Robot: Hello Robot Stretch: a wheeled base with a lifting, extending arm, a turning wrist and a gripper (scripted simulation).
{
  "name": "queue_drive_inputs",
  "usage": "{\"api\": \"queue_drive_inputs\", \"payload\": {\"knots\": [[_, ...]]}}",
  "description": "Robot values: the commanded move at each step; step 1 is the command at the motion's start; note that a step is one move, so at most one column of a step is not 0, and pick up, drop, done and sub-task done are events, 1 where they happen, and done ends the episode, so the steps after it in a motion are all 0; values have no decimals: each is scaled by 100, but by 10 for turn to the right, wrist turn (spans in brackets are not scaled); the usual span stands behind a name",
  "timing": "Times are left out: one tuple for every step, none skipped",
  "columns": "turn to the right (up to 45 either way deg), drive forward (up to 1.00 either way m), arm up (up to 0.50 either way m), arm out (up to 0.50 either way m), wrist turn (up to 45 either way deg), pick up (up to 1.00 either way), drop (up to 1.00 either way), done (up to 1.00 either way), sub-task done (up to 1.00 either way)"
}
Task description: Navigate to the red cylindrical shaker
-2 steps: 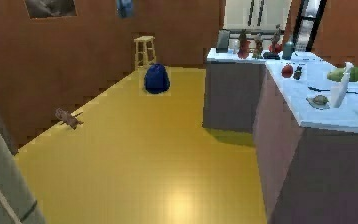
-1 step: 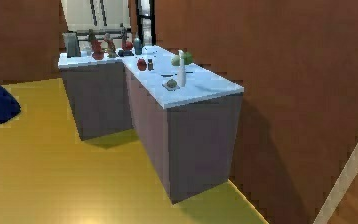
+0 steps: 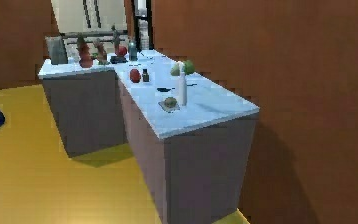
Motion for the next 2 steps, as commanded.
{"api": "queue_drive_inputs", "payload": {"knots": [[-390,0,0,0,0,0,0,0,0],[0,100,0,0,0,0,0,0,0]]}}
